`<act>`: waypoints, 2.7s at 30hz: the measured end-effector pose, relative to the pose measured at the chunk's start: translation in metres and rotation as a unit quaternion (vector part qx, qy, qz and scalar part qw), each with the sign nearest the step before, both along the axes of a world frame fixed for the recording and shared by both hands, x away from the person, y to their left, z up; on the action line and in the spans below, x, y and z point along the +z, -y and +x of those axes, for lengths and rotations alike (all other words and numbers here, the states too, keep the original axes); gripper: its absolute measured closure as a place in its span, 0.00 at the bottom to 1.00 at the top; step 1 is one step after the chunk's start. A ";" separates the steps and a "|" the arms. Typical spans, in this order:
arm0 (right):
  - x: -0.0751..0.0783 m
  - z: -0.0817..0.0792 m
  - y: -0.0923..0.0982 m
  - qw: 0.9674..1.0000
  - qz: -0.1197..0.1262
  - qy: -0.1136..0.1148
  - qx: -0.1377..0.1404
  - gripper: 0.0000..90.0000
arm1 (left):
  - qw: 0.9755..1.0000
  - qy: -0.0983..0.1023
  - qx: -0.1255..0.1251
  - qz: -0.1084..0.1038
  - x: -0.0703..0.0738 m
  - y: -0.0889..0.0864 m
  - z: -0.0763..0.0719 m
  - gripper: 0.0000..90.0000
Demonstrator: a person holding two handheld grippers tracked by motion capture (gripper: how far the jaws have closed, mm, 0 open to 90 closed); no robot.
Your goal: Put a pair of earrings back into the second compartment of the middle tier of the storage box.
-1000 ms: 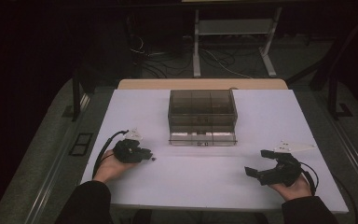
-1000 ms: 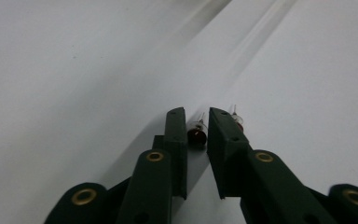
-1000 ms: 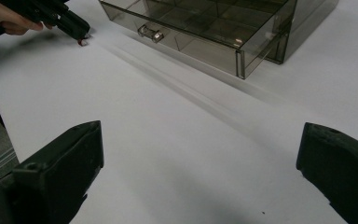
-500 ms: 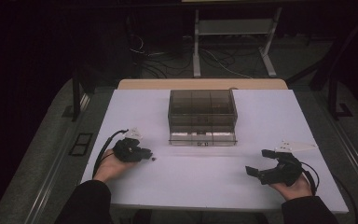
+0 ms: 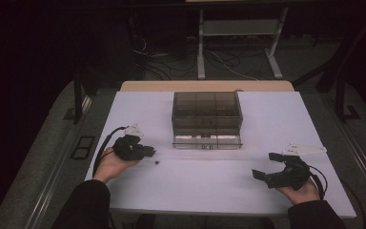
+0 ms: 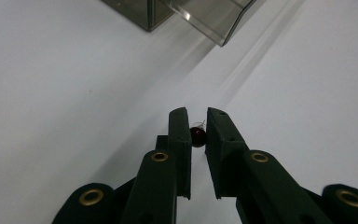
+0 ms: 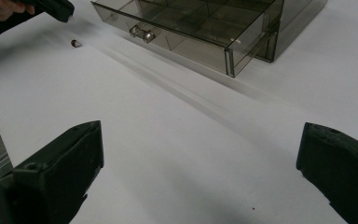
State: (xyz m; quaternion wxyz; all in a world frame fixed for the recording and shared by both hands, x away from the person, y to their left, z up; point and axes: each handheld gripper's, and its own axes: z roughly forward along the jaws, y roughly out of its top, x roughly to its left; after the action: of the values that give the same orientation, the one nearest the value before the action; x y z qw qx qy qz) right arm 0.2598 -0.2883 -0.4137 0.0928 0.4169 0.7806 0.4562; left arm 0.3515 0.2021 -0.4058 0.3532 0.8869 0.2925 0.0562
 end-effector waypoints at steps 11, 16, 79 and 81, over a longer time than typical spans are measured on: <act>0.000 0.000 0.000 1.000 0.000 -0.002 0.001 0.00 | 0.999 0.014 0.004 -0.033 0.023 -0.002 0.000 0.88; 0.000 0.000 0.000 1.000 -0.002 -0.001 0.002 0.00 | 0.999 0.023 -0.003 -0.047 0.033 0.005 0.000 0.88; 0.003 -0.004 0.001 1.000 0.004 0.003 0.014 0.00 | 0.993 0.046 -0.098 -0.057 0.059 0.142 0.039 0.88; 0.003 -0.004 0.001 1.000 0.005 0.003 0.013 0.00 | 0.992 0.043 -0.100 -0.055 0.056 0.145 0.040 0.88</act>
State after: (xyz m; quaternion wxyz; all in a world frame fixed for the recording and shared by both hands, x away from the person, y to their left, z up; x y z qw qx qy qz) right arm 0.2557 -0.2892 -0.4106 0.0873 0.4055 0.7835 0.4626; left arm 0.3916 0.0571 -0.3500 0.4178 0.8876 0.1891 0.0425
